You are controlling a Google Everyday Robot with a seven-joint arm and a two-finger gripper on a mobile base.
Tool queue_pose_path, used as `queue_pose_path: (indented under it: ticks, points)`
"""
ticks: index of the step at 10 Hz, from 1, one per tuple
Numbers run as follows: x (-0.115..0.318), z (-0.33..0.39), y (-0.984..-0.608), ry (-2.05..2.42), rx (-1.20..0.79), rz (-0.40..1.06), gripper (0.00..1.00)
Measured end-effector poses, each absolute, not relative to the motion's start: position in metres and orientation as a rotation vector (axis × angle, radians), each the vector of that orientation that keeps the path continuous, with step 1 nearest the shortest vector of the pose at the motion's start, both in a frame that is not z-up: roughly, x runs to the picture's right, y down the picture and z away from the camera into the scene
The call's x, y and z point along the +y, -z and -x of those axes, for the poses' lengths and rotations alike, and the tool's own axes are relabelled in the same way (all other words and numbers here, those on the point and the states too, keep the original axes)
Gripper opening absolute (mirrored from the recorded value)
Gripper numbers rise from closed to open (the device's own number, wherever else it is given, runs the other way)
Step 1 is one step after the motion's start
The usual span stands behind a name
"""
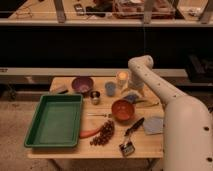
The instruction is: Wipe tray with sponge
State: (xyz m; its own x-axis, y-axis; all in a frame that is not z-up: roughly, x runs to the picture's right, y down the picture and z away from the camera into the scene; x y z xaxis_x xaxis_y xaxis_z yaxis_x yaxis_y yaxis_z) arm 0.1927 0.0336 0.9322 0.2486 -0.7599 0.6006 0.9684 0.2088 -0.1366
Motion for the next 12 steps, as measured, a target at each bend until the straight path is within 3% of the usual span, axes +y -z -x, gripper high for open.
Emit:
queue_pose_path:
  ticks: [12]
  points:
    - [0.046, -0.195, -0.949, 1.278, -0.454, 0.583, 0.80]
